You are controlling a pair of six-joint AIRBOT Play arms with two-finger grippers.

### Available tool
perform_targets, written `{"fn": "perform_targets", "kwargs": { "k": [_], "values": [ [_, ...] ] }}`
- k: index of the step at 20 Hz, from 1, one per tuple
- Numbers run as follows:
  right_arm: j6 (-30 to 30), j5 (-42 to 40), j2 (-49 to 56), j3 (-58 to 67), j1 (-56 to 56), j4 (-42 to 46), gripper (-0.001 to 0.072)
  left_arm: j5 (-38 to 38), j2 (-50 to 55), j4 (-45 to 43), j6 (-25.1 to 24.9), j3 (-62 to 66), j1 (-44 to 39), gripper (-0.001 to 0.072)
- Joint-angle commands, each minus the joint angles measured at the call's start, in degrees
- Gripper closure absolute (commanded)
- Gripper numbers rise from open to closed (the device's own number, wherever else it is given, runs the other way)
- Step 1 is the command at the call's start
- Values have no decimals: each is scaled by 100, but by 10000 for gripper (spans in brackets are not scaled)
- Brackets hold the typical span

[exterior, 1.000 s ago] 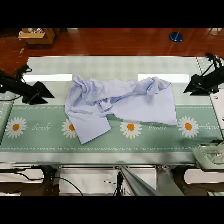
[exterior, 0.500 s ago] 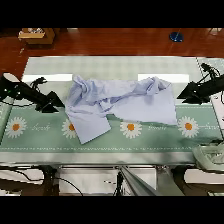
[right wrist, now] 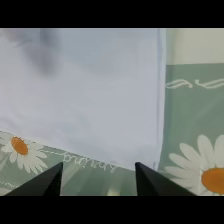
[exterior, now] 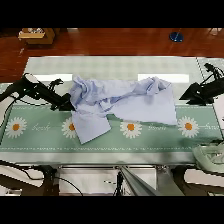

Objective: Fold the shirts.

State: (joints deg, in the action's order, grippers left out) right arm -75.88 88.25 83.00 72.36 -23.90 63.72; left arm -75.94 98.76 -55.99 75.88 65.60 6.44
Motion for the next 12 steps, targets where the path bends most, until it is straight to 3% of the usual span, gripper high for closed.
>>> {"fn": "perform_targets", "kwargs": {
  "k": [1, 6, 12],
  "values": [
    [11, 57, -299, -431, -393, 361, 180, -245, 0, -79, -116, 59, 76, 679],
    [264, -450, -752, -2103, -852, 232, 179, -299, -275, -76, -271, 70, 299, 678],
    [321, -1593, -763, -3143, -848, -726, 178, -326, -367, -55, -345, 70, 341, 678]
  ]
}}
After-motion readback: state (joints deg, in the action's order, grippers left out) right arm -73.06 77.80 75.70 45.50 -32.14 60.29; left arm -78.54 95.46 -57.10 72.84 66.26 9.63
